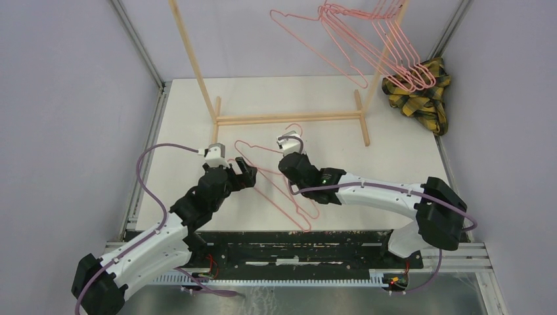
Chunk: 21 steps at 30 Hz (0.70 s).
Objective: Organize the hangers
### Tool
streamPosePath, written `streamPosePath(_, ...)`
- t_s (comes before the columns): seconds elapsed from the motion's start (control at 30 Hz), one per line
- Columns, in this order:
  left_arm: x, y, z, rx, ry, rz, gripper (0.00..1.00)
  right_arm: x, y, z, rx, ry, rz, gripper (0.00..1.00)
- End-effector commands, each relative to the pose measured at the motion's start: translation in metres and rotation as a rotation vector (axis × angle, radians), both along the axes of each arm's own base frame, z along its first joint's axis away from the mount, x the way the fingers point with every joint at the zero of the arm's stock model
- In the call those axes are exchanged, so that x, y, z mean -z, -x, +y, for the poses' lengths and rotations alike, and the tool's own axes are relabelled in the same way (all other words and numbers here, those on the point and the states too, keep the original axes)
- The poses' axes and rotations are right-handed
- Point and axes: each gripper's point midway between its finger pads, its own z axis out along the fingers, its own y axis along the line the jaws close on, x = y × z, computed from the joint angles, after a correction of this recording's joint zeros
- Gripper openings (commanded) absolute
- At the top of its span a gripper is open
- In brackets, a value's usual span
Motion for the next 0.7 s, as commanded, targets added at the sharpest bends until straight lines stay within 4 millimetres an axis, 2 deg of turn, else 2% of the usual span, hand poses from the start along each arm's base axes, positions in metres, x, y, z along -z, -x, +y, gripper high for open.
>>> streamPosePath(0.0,-0.025,-0.007,-0.007,0.01,0.046,-0.057,0.99,-0.022,-0.015,0.005,0.035,-0.025,-0.085,0.01)
streamPosePath(0.1,-0.017,-0.005,-0.004,-0.002,0.035,-0.032,0.99,-0.049,-0.027,0.004,0.046,0.017,-0.165,0.01)
streamPosePath(0.23,-0.009,-0.003,-0.004,-0.001,0.037,-0.014,0.99,-0.098,-0.045,0.002,0.055,0.087,-0.296,0.01)
streamPosePath(0.47,-0.011,-0.001,0.002,-0.008,0.015,-0.02,0.99,-0.178,-0.067,0.005,0.089,0.086,-0.462,0.01)
streamPosePath(0.67,-0.014,-0.002,0.004,-0.012,0.0,-0.024,0.99,-0.236,-0.094,0.013,0.11,0.067,-0.582,0.01)
